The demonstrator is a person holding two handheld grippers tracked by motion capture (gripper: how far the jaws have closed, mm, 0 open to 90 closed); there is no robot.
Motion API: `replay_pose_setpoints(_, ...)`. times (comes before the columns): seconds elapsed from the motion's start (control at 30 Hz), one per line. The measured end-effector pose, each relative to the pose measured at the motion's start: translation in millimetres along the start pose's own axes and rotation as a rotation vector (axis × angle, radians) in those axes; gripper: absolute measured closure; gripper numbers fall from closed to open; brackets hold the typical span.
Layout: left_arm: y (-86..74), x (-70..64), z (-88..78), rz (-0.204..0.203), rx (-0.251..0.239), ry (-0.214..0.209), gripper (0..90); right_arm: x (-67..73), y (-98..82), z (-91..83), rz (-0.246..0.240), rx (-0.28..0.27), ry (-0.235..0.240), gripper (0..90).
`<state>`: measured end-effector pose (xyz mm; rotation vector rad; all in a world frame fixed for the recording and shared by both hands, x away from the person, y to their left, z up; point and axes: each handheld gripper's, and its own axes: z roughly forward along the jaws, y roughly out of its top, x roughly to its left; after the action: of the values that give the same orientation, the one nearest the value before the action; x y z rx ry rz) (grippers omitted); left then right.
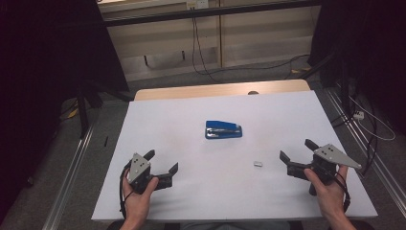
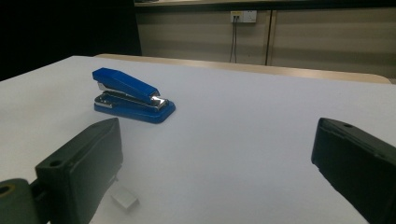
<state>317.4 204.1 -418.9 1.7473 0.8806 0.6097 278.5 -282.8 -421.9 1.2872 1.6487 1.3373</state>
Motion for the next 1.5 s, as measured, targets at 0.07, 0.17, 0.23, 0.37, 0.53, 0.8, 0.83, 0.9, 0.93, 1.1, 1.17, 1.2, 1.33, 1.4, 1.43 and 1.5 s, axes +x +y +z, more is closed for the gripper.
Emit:
replay_pose_setpoints(0.07,-0.7,2.2,0.2,-0.009,0.016,-0.006,3.6,0.1,-0.4,0.9,-0.005,0.01,-0.003,1.9)
replay_pose_setpoints(0.17,-2.1,4.3,1.3,-0.015,0.036,0.006,3.6,-1.4,-1.5,3.0,-0.015,0.027,-0.007,1.9)
replay_pose_setpoints(0.23,-2.2,5.3,1.8,-0.012,0.038,0.008,3.6,-1.7,-1.4,3.6,-0.016,0.028,-0.004,1.9)
replay_pose_setpoints(0.37,-2.0,6.6,2.9,-0.004,0.044,0.019,3.6,-0.2,-1.9,5.0,-0.043,0.043,-0.001,1.7)
replay_pose_setpoints(0.53,-1.7,6.6,6.0,0.011,0.051,0.006,3.6,2.8,-2.9,6.9,-0.066,0.062,0.003,1.7)
replay_pose_setpoints(0.8,-0.5,-2.6,8.9,0.034,0.075,-0.031,3.7,12.1,-2.2,12.2,-0.079,0.064,0.042,2.0)
replay_pose_setpoints(0.83,-0.5,-2.6,8.9,0.034,0.075,-0.031,4.5,12.9,-2.2,13.1,-0.084,0.067,0.05,1.9)
replay_pose_setpoints(0.9,0.9,-2.1,10.2,0.03,0.074,-0.035,6.1,15.3,-2.5,15.2,-0.099,0.074,0.056,1.9)
replay_pose_setpoints(0.93,1.3,-2.0,10.5,0.031,0.075,-0.025,6.1,16.5,-2.4,15.5,-0.104,0.074,0.059,1.8)
replay_pose_setpoints(1.1,3.2,-1.8,14.7,0.02,0.099,-0.047,7.0,20.1,-0.4,18.7,-0.129,0.062,0.051,1.3)
replay_pose_setpoints(1.17,3.9,-1.9,15.1,0.02,0.101,-0.058,7.7,20.7,0.3,20.7,-0.129,0.056,0.05,1.8)
replay_pose_setpoints(1.2,5.2,-3.0,16.1,0.026,0.095,-0.059,7.7,21.6,1.7,23.3,-0.124,0.052,0.065,1.1)
replay_pose_setpoints(1.33,6.1,-3.6,21.5,0.029,0.101,-0.079,7.6,23.1,4.0,27.8,-0.133,0.04,0.104,0.7)
replay_pose_setpoints(1.4,6.2,-2.7,26.8,0.021,0.112,-0.093,7.5,23.1,4.4,32.5,-0.132,0.041,0.116,1.5)
replay_pose_setpoints(1.43,6.2,-1.9,29.1,0.02,0.113,-0.095,7.4,22.7,4.7,36.5,-0.129,0.049,0.127,1.6)
replay_pose_setpoints(1.5,7.1,-1.2,34.1,0.022,0.112,-0.094,6.5,22.3,5.1,42.3,-0.123,0.054,0.135,1.9)
